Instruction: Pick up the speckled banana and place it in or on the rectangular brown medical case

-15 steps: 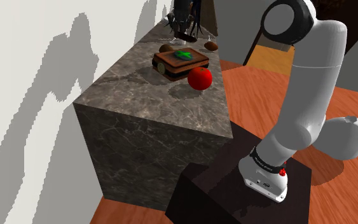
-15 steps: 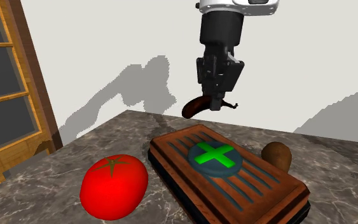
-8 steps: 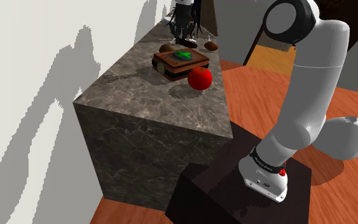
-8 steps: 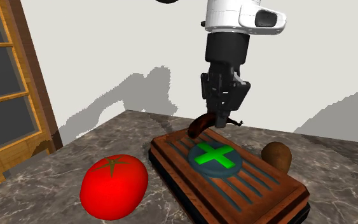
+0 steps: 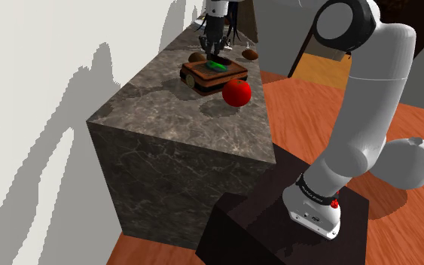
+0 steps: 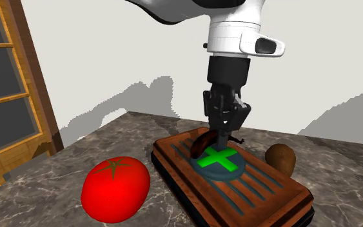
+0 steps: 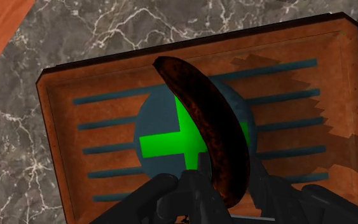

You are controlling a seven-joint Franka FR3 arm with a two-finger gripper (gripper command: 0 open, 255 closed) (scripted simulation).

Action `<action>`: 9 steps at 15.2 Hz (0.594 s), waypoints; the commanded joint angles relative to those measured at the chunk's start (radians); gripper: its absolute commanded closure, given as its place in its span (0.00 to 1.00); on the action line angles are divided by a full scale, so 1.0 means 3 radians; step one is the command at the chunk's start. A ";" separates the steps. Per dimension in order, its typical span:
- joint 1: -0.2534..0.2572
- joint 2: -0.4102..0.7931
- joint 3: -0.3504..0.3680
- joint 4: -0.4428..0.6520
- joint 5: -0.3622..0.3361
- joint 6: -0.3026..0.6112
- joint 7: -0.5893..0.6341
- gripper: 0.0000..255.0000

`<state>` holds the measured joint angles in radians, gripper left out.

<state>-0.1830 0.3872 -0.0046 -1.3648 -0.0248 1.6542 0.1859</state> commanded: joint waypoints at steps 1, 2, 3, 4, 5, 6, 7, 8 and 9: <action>0.0000 -0.0006 0.0000 -0.0031 0.0000 0.0027 0.0001 1.00; 0.0000 -0.0006 0.0000 -0.0031 0.0000 0.0027 0.0001 1.00; 0.0000 -0.0006 0.0000 -0.0031 0.0000 0.0027 0.0001 1.00; 0.0000 -0.0006 0.0000 -0.0031 0.0000 0.0027 0.0001 1.00; 0.0000 -0.0006 0.0000 -0.0031 0.0000 0.0027 0.0001 1.00; 0.0000 -0.0006 0.0000 -0.0031 0.0000 0.0027 0.0001 1.00; 0.0000 -0.0006 0.0000 -0.0031 0.0000 0.0027 0.0001 0.00; 0.0000 -0.0006 0.0000 -0.0031 0.0000 0.0027 0.0001 0.00; 0.0000 -0.0006 0.0000 -0.0031 0.0000 0.0027 0.0001 0.00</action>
<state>-0.1829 0.3854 -0.0045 -1.3739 -0.0248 1.6622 0.1861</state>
